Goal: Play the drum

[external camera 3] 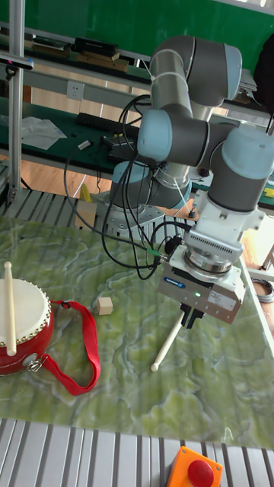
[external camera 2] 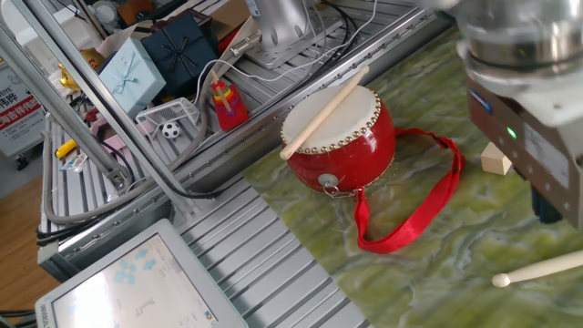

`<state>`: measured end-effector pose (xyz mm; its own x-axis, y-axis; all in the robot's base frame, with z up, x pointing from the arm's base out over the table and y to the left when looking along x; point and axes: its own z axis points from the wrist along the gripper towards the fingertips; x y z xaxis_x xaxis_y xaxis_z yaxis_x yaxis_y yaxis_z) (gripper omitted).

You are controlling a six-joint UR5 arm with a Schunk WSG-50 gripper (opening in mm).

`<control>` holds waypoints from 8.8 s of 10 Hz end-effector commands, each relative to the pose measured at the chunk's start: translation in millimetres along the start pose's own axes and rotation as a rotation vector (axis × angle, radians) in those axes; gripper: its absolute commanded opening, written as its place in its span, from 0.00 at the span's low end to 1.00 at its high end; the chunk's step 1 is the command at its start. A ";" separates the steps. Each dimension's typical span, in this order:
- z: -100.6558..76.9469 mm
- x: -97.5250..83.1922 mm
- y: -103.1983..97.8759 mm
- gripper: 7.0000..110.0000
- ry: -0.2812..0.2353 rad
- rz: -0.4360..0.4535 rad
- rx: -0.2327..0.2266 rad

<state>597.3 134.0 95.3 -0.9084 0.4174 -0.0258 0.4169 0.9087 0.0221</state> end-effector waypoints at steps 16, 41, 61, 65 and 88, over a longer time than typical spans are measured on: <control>65.7 -19.5 7.4 0.00 -0.036 -0.018 -0.035; 71.8 41.6 -15.4 0.00 0.005 0.081 -0.042; 85.8 30.3 -47.8 0.36 -0.096 0.080 -0.063; 83.5 43.2 -56.8 0.36 -0.073 0.120 -0.011; 102.6 52.1 -36.6 0.15 -0.084 0.114 -0.043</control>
<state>534.4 121.3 -7.8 -0.8511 0.5143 -0.1052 0.5108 0.8576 0.0597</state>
